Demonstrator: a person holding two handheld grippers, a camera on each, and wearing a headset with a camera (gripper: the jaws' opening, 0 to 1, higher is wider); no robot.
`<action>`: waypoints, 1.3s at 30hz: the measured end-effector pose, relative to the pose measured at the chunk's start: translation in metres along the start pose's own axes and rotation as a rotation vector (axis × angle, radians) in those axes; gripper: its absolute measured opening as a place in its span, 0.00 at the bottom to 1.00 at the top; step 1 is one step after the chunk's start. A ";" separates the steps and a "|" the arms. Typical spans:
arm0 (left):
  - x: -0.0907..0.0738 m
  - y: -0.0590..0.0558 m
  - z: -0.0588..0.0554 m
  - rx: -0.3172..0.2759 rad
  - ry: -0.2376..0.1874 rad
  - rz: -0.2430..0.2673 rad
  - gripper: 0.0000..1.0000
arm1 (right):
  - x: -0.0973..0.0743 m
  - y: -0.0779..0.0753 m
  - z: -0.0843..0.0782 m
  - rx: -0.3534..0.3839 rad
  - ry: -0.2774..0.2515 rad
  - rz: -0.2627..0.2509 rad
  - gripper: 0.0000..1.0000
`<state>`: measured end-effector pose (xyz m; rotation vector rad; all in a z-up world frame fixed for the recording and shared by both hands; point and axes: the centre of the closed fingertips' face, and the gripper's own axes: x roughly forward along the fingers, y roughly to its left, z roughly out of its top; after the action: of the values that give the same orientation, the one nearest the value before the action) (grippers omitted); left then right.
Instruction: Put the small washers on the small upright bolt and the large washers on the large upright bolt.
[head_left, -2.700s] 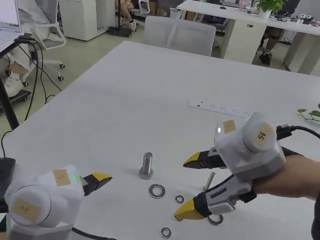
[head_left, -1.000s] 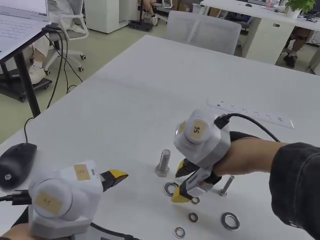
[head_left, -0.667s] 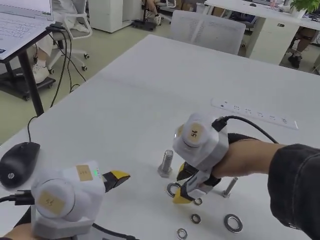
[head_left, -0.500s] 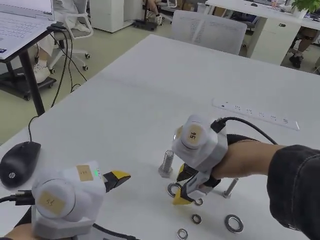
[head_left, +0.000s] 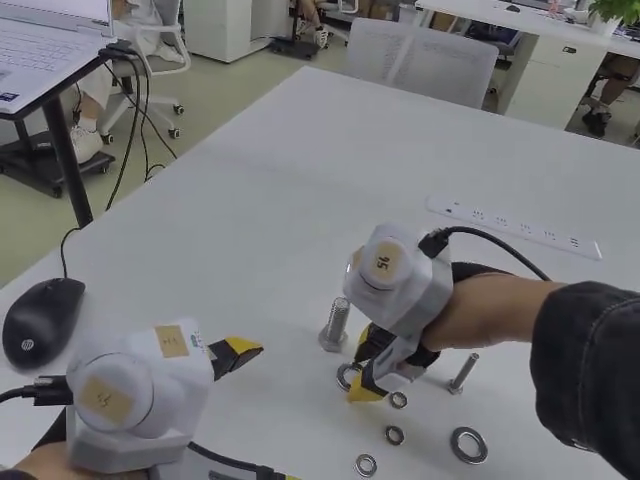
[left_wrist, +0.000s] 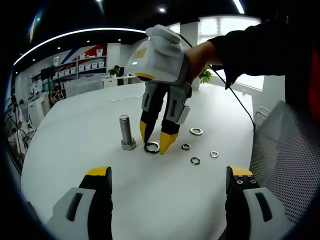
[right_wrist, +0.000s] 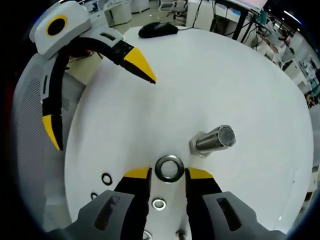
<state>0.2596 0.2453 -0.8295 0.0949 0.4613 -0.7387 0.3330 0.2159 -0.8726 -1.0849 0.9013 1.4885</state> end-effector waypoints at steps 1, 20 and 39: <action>0.000 0.000 0.000 -0.001 -0.001 0.000 0.95 | 0.000 0.000 0.000 0.001 0.000 -0.001 0.28; 0.001 0.004 -0.001 -0.010 -0.011 0.013 0.95 | -0.001 -0.002 -0.003 -0.010 0.038 -0.008 0.24; 0.001 0.016 0.005 -0.034 -0.058 0.065 0.94 | -0.021 -0.006 -0.005 0.010 0.034 -0.040 0.24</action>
<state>0.2729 0.2558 -0.8268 0.0562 0.4131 -0.6679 0.3408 0.2056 -0.8538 -1.1179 0.9052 1.4349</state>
